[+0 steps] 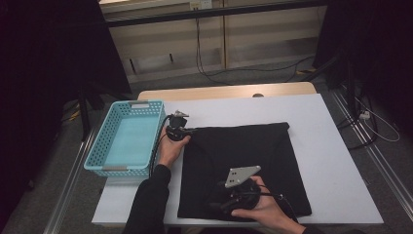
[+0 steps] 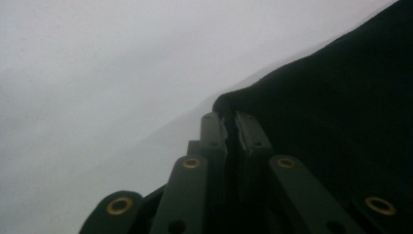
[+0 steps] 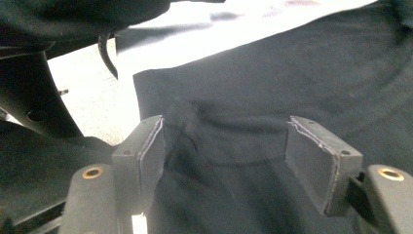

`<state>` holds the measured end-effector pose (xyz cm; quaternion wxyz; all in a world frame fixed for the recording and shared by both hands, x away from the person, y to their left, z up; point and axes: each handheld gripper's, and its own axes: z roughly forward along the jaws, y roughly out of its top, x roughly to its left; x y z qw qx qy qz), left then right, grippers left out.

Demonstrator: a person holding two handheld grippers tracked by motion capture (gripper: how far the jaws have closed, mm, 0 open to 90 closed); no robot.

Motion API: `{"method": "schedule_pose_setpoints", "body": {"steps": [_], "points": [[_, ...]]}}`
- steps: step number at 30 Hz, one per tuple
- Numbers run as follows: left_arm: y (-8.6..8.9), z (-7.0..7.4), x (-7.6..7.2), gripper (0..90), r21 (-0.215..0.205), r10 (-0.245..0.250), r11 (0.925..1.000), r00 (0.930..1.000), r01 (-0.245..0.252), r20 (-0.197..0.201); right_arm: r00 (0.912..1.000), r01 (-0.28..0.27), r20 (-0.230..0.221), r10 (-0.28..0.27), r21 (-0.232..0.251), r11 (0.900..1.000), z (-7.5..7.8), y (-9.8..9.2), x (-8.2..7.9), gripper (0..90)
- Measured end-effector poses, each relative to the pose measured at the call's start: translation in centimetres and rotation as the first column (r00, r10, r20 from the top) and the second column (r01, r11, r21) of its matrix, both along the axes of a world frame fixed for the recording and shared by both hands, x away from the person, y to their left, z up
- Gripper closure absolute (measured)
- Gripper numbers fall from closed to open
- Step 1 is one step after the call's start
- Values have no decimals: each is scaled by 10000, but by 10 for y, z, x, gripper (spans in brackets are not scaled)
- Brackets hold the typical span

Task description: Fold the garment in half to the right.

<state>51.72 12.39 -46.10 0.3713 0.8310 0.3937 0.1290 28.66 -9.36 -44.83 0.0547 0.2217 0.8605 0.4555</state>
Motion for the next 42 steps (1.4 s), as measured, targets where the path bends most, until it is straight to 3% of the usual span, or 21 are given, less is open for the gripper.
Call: {"method": "schedule_pose_setpoints", "body": {"steps": [4,6,10,15,19,25,29,36,42], "points": [[1,0,0,851,-114,189,9998,9998,-188,105,9999,-129,67,129,89,9999,2,13,3,316],[2,0,0,852,-450,377,9983,9993,-374,66,9998,-200,91,198,135,9997,4,21,3,317],[5,2,-1,854,-688,484,9965,9988,-475,115,9991,-415,50,414,72,9991,4,40,3,330],[8,5,-3,854,-891,455,9951,9988,-436,194,9961,-860,-206,855,-249,9960,-4,66,2,431],[10,9,-3,855,-1014,501,9937,9985,-478,202,9942,-1064,-193,1056,-437,9934,-1,76,4,520],[10,8,-3,856,-1036,596,9930,9981,-576,159,9920,-1258,-207,1243,-970,9873,-11,96,-1,488],[10,9,-3,855,-1184,742,9904,9971,-715,184,9923,-1237,-188,1222,-1380,9827,-17,103,-3,391],[13,9,-1,855,-1216,796,9896,9967,-771,160,9896,-1167,643,1284,-1608,9801,-23,109,-10,379],[13,12,-1,856,-1411,907,9861,9957,-875,163,9929,-792,753,918,-1560,9846,-23,109,-9,553]]}}
